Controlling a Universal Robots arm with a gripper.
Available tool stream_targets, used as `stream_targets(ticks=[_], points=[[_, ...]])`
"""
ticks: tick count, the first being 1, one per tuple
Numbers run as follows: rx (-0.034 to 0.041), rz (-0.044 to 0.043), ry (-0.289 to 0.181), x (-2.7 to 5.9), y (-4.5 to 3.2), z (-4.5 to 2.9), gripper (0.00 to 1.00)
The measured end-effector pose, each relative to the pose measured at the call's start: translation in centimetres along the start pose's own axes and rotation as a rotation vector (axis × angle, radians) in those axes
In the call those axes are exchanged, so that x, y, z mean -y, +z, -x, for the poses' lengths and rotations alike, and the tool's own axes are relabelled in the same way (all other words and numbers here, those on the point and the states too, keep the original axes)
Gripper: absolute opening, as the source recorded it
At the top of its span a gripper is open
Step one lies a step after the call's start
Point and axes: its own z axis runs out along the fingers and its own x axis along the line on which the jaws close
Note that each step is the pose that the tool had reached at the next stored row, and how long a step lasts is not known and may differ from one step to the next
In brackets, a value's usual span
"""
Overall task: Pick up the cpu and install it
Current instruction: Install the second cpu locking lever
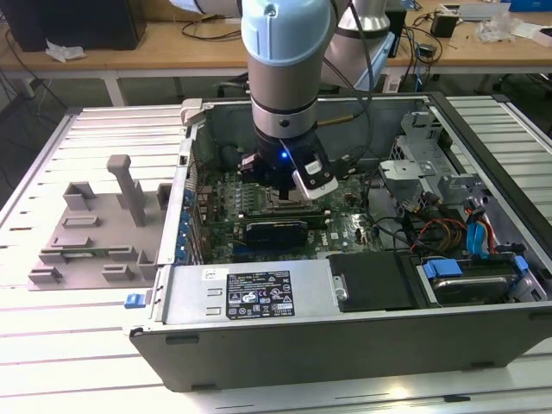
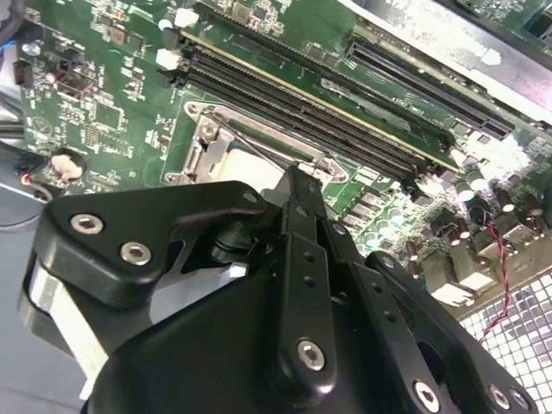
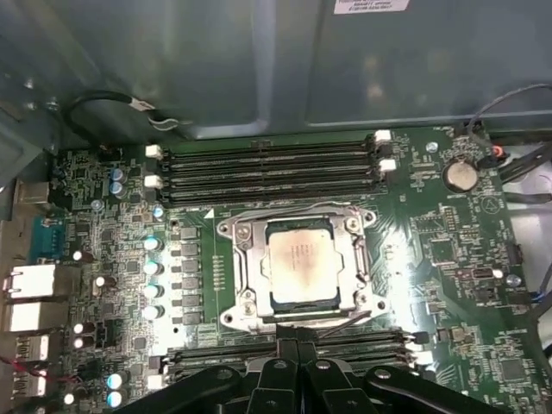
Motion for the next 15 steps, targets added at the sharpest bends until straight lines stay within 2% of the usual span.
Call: stream_targets(ticks=[3, 4, 9, 13, 14, 15], points=[[-0.0186, -0.0182, 0.004, -0.16, 0.3, -0.11, 0.11], [-0.0213, -0.0205, 0.005, -0.15, 0.4, -0.14, 0.11], [-0.0275, -0.0237, 0.007, 0.15, 1.45, -0.73, 0.11], [-0.0275, -0.0237, 0.007, 0.46, 2.4, -1.59, 0.11], [-0.0276, -0.0232, 0.007, 0.54, 2.65, -1.76, 0.11], [-0.0282, -0.0175, 0.007, 0.61, 2.83, -1.83, 0.11]])
